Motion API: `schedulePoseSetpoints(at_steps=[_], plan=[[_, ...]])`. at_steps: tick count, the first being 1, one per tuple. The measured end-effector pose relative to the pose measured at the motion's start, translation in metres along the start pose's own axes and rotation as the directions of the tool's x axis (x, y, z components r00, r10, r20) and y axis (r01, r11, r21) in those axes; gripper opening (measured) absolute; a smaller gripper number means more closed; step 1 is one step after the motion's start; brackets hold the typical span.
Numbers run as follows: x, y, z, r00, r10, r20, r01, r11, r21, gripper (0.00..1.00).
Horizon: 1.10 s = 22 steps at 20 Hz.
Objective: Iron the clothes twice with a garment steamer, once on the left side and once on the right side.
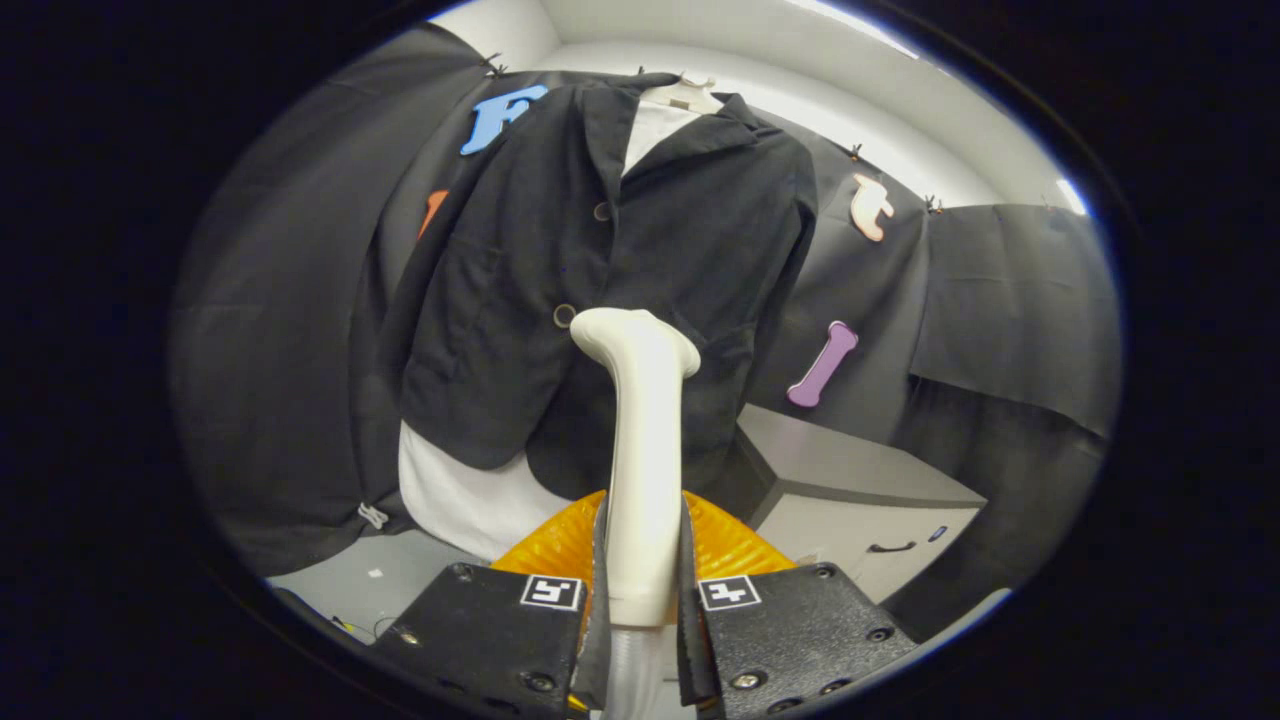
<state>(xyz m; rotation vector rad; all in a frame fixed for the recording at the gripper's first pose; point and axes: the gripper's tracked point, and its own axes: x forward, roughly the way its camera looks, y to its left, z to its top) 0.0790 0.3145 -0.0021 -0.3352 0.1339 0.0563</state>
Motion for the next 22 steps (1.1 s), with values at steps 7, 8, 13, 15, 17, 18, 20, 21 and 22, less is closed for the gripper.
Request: schedulePoseSetpoints(at_steps=[7,8,13,15,17,18,20,21,22], plan=[[-0.008,0.016,-0.062,0.987,0.064,-0.146,-0.065,0.998,-0.006,0.30],[-0.009,0.020,-0.070,0.983,0.075,-0.167,-0.078,0.997,-0.009,0.30],[-0.008,0.025,-0.089,0.972,0.095,-0.214,-0.097,0.995,-0.002,0.29],[-0.014,0.023,-0.081,0.979,0.096,-0.181,-0.095,0.995,0.017,0.29],[-0.022,0.018,-0.063,0.989,0.086,-0.120,-0.084,0.996,0.023,0.29],[-0.028,0.017,-0.053,0.992,0.086,-0.090,-0.083,0.996,0.033,0.29],[-0.041,0.010,-0.026,0.996,0.084,-0.023,-0.083,0.995,0.054,0.29],[-0.047,0.008,-0.010,0.996,0.085,0.014,-0.085,0.995,0.059,0.30],[-0.050,0.006,0.010,0.995,0.086,0.054,-0.089,0.994,0.061,0.29]])
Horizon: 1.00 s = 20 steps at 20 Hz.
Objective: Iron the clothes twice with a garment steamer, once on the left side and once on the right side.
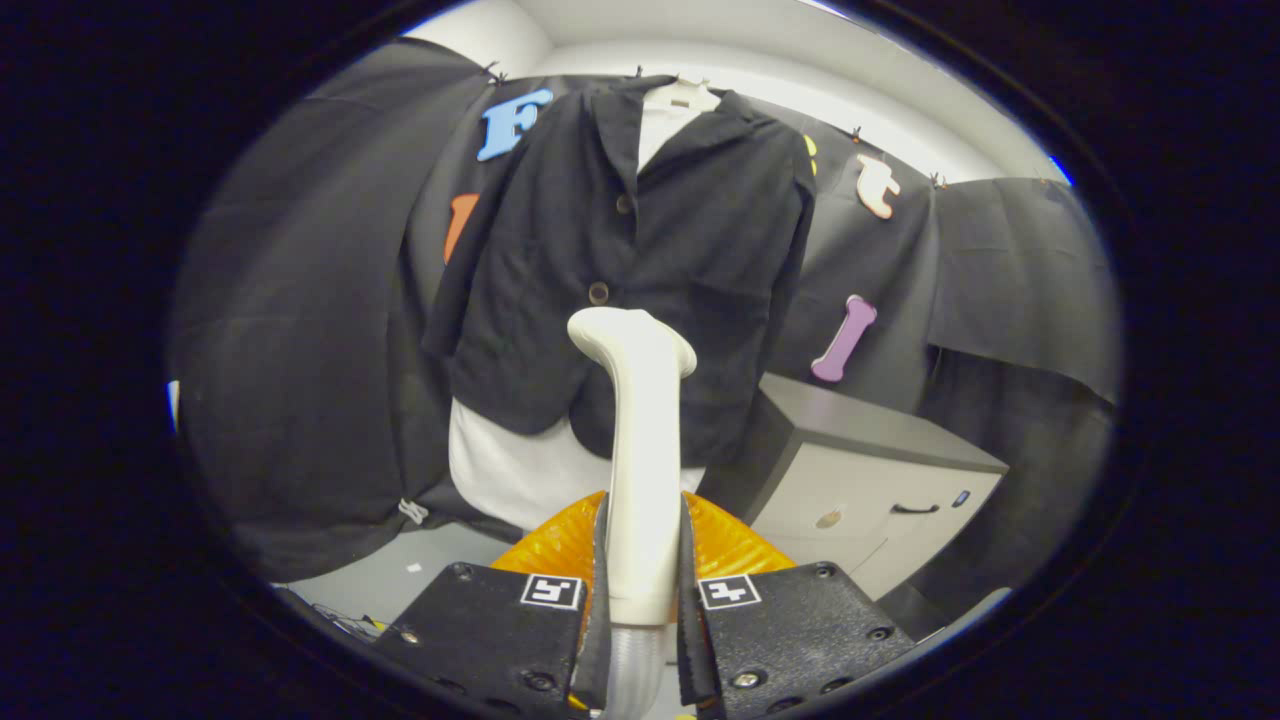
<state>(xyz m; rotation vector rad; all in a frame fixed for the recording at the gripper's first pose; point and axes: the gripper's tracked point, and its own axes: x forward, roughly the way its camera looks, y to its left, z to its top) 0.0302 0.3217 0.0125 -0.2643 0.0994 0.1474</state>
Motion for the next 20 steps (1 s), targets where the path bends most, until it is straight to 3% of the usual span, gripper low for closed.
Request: schedulePoseSetpoints(at_steps=[7,12,20], plan=[[-0.001,0.012,0.115,0.977,0.014,0.213,-0.020,0.999,0.030,0.29],[0.007,0.021,0.203,0.923,-0.001,0.384,-0.006,1.000,0.017,0.29],[0.039,0.028,0.291,0.869,-0.023,0.494,0.011,1.000,0.026,0.30]])
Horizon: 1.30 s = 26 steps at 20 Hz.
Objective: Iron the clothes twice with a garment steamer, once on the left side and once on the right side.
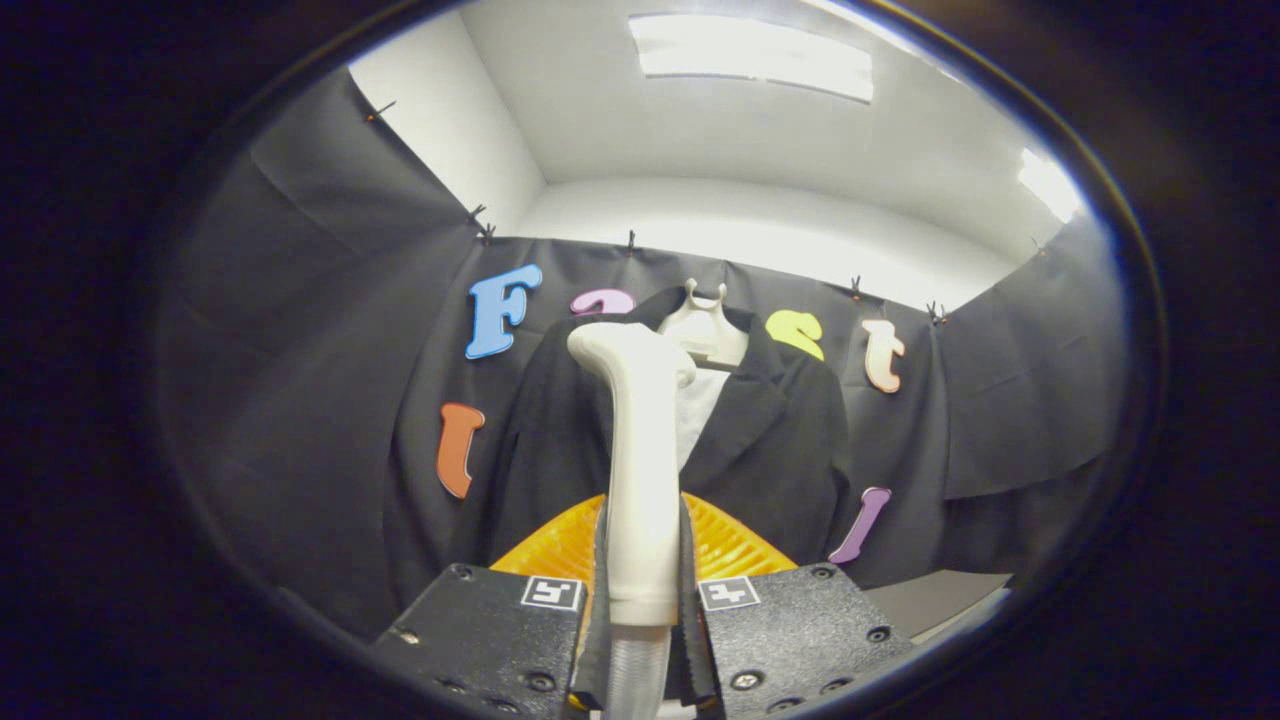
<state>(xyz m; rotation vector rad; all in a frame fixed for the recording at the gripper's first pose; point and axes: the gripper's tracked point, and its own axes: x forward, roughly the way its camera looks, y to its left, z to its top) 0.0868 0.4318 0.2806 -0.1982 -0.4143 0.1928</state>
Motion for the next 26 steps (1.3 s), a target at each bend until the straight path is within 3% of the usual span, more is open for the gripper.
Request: schedulePoseSetpoints(at_steps=[6,11,26], plan=[[0.041,0.003,0.031,0.997,0.007,0.078,-0.006,1.000,-0.007,0.29],[0.063,0.009,0.024,0.998,0.019,0.065,-0.018,1.000,-0.019,0.29],[0.019,0.020,-0.053,0.996,0.010,-0.085,-0.015,0.998,-0.066,0.29]])
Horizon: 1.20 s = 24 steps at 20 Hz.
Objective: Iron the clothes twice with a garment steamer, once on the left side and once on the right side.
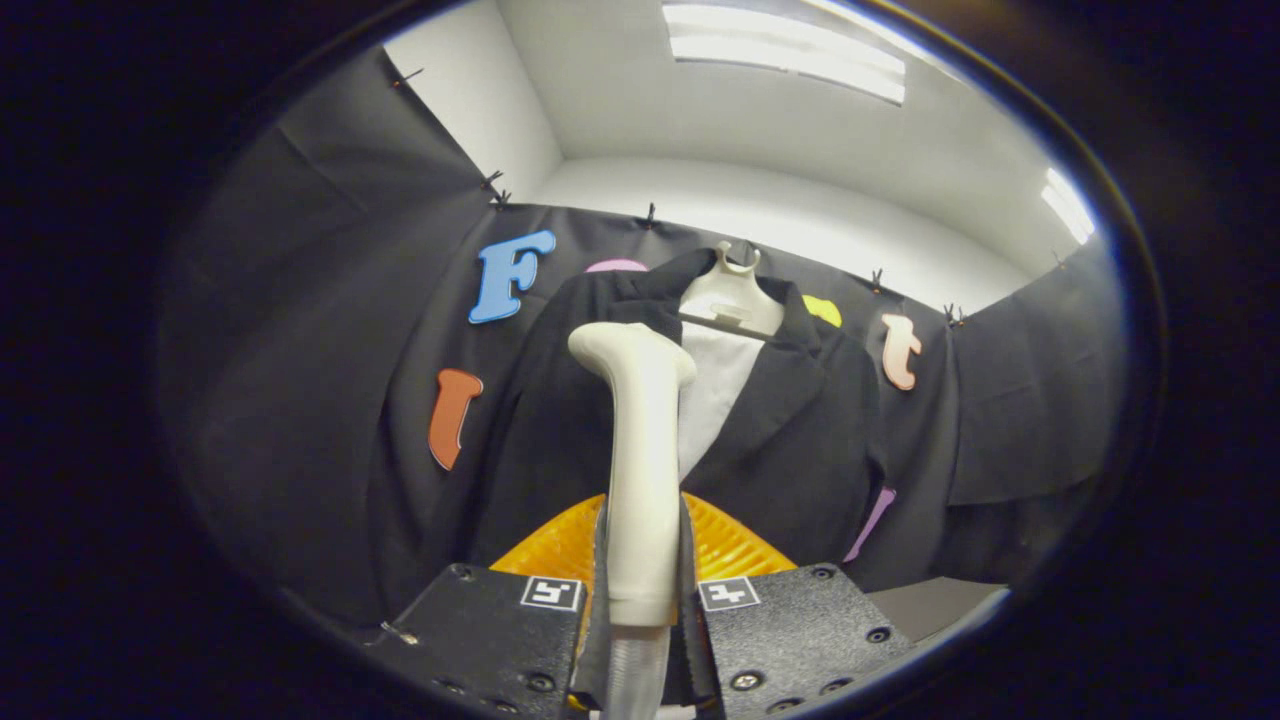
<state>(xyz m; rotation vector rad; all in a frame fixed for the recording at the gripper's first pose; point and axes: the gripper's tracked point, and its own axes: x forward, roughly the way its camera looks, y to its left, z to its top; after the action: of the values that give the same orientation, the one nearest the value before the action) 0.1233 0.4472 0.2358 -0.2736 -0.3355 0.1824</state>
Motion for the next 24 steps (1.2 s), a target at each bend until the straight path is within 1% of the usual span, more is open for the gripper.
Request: schedulePoseSetpoints(at_steps=[2,4,8,11,17,24], plan=[[-0.010,0.002,-0.011,1.000,0.005,-0.024,-0.005,1.000,0.014,0.29],[-0.019,0.001,-0.020,0.999,-0.001,-0.042,0.002,1.000,0.010,0.29],[-0.036,0.008,-0.041,0.997,0.016,-0.078,-0.015,1.000,0.013,0.29],[-0.049,0.011,-0.058,0.994,0.012,-0.104,-0.012,1.000,0.005,0.29],[-0.078,0.027,-0.096,0.985,0.040,-0.167,-0.044,0.999,-0.022,0.29],[-0.101,0.039,-0.148,0.960,0.062,-0.272,-0.078,0.996,-0.050,0.29]])
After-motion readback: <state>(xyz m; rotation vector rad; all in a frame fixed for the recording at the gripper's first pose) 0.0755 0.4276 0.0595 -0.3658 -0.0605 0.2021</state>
